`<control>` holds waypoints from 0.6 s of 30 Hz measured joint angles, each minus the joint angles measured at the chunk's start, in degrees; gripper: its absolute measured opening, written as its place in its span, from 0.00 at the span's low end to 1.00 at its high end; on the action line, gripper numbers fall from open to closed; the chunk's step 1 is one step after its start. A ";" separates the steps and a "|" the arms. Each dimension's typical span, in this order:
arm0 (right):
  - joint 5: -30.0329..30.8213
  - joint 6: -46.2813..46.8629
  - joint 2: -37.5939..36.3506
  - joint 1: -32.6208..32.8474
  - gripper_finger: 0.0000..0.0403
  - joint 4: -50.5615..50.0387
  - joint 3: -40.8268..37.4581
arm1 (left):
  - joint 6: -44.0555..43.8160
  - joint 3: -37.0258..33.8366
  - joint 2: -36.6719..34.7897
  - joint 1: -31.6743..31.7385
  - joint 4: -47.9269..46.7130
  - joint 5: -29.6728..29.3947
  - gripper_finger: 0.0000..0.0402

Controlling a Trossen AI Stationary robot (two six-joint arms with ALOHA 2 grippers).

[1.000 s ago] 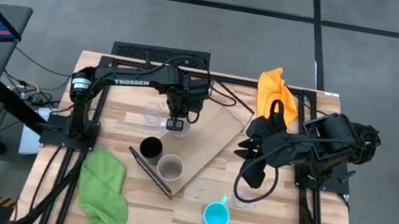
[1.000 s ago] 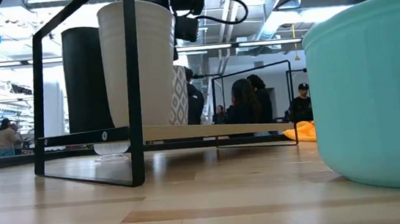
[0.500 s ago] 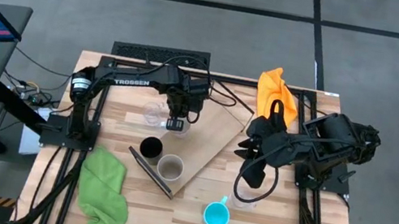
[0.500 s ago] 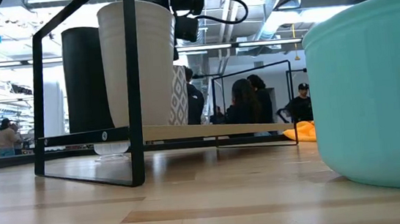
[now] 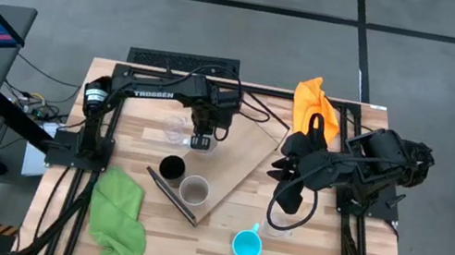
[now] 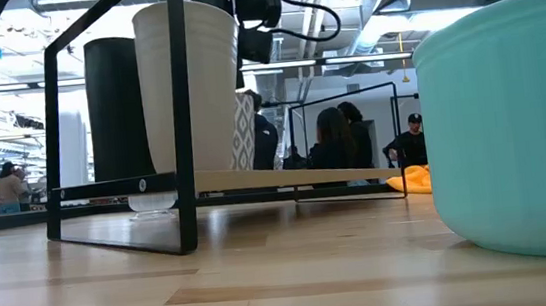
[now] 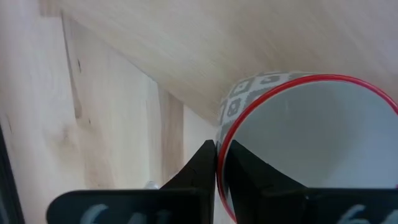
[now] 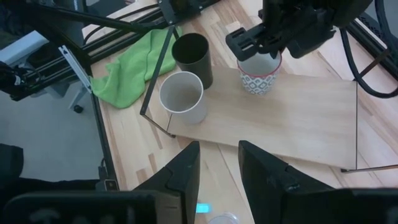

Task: Stack small to large cups/mugs on shelf
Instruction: Put the gray cup on the shelf aligned with the black cup

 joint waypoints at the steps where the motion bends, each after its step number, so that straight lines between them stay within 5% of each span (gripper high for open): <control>1: 0.00 0.00 0.00 0.00 0.33 0.08 0.00 | -0.23 0.00 -0.01 0.00 0.16 -0.16 0.03; 11: 0.00 -0.02 0.00 0.00 0.33 0.08 0.00 | -1.76 -0.14 -0.17 0.15 -0.02 -0.62 0.05; 18: 0.00 -0.02 0.00 0.00 0.33 0.08 0.00 | -2.51 -0.20 -0.17 0.15 0.20 -0.92 0.21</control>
